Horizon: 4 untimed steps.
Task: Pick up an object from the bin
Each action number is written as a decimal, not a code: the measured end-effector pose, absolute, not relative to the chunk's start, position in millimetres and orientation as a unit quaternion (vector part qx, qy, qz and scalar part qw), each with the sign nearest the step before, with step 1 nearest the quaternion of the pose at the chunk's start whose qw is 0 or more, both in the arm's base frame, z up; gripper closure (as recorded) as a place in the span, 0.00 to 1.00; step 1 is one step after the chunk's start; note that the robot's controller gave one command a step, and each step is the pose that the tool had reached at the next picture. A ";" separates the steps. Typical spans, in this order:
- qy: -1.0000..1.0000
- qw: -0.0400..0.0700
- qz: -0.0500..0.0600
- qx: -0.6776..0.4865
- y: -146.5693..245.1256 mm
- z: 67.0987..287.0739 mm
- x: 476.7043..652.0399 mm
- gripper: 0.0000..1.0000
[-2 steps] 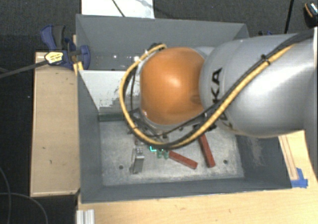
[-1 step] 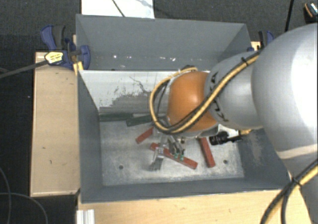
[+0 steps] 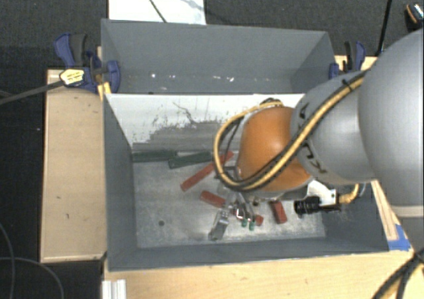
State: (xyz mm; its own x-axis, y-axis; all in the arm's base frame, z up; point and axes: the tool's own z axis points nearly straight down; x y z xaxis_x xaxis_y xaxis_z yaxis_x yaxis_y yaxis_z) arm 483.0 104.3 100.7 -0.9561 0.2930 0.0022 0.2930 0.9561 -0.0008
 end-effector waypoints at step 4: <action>-0.970 0.002 0.000 -0.242 96.9 68.9 489.6 1.00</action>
Offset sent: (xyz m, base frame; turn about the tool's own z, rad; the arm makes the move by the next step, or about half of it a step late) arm 0.0045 -0.0051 0.0084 0.0812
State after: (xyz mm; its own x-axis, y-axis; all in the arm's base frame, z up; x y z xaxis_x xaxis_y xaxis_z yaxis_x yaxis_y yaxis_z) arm 489.6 96.9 68.9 -0.8833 0.4689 0.0035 0.4689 0.8833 -0.0006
